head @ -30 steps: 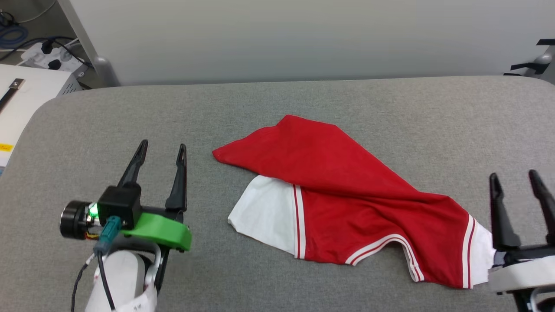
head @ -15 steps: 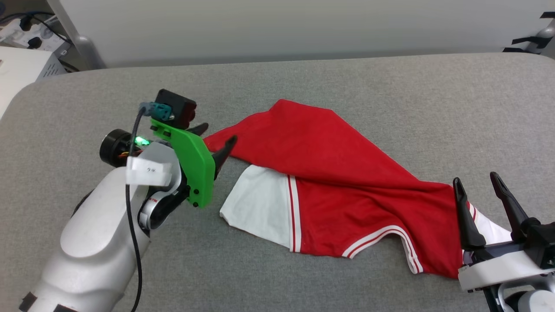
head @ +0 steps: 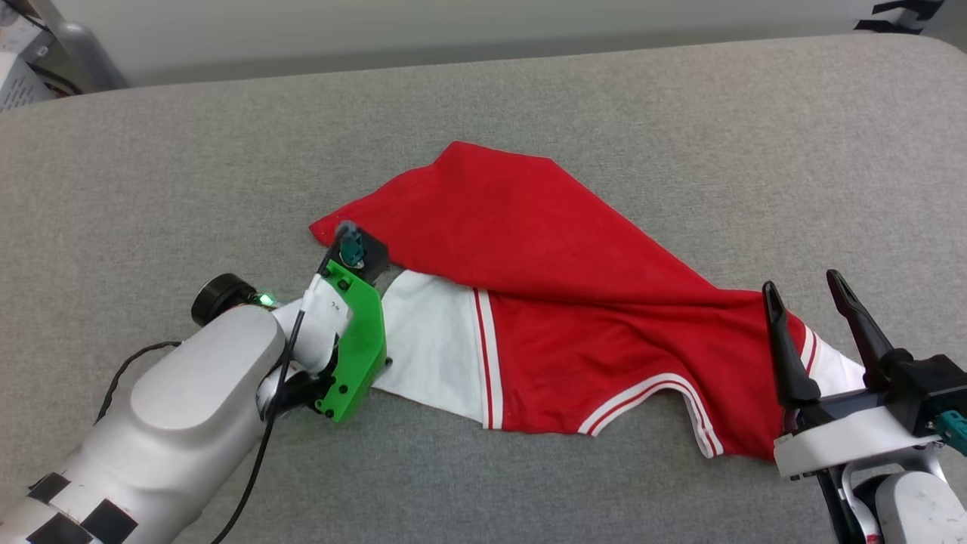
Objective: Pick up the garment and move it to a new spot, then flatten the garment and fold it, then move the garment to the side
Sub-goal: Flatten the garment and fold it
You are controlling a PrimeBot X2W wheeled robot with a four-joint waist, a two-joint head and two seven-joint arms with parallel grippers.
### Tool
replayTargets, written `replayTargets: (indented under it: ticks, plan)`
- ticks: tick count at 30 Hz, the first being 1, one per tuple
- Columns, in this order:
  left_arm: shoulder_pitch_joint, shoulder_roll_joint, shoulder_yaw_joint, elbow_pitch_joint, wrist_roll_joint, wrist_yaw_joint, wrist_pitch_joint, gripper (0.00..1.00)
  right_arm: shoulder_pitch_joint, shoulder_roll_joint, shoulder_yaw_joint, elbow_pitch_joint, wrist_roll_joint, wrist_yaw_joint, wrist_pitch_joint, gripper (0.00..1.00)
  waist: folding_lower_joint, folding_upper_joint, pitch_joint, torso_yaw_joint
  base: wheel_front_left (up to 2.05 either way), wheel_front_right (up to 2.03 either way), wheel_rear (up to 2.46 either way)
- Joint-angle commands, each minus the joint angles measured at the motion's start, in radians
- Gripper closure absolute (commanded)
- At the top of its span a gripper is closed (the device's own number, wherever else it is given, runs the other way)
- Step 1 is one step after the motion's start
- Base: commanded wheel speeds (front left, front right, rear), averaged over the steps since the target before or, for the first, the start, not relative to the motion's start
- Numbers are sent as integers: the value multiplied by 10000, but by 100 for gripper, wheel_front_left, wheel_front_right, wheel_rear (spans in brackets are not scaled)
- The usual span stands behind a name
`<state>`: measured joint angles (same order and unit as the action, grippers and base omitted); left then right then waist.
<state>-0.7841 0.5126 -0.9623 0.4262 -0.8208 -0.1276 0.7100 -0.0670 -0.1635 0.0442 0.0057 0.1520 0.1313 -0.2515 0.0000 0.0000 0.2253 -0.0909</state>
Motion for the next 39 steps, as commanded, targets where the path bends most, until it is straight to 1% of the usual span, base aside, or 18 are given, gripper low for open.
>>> replayTargets:
  ticks: [1,7,8,9,10,13,17,22,27,32,36,39]
  plan:
    - [-196,35,-137,263,-109,-30,-60,0,-211,44,40,58,-78,-6,-91,0,0,0,206,-146,0,0,0]
    - [-230,-8,-1076,974,-446,-30,-156,0,-423,127,109,131,-75,-6,-99,0,0,0,414,-265,0,0,0]
    - [-233,17,-1270,975,-500,-30,-140,14,-432,134,107,138,-73,-6,-100,0,0,0,422,-268,0,0,0]
    - [-250,55,-1466,965,-576,-30,-172,73,-436,140,96,147,-74,-6,-100,0,0,0,420,-258,0,0,0]
    - [-271,90,-1610,958,-657,-30,-257,100,-431,147,84,156,-77,-6,-100,0,0,0,404,-243,0,0,0]
    - [-294,170,-1771,908,-939,-30,-677,100,-375,168,40,205,-89,-6,-101,0,0,0,278,-165,0,0,0]
    - [-320,429,-1625,788,-1247,-30,-1643,100,-256,166,-6,271,-83,-6,-101,0,0,0,20,-18,0,0,0]
    - [-84,1132,-1400,495,-1719,-30,-2371,100,35,116,-193,312,-77,-6,-102,0,0,0,-387,294,0,0,0]
    - [237,1918,-1120,455,-2067,6,-2601,100,305,58,-283,299,-59,-6,-102,0,0,0,-640,568,0,0,0]
    - [629,2561,-1002,540,-2252,246,-2638,100,397,-13,-259,308,-46,-6,-102,0,0,0,-733,700,0,0,0]
    - [970,2790,-956,704,-2356,522,-2756,100,448,-68,-279,409,-60,-6,-102,0,0,0,-741,729,0,0,0]
    - [1216,2722,-972,828,-2395,670,-2925,100,487,-75,-291,514,-54,-6,-102,0,0,0,-760,737,0,0,0]
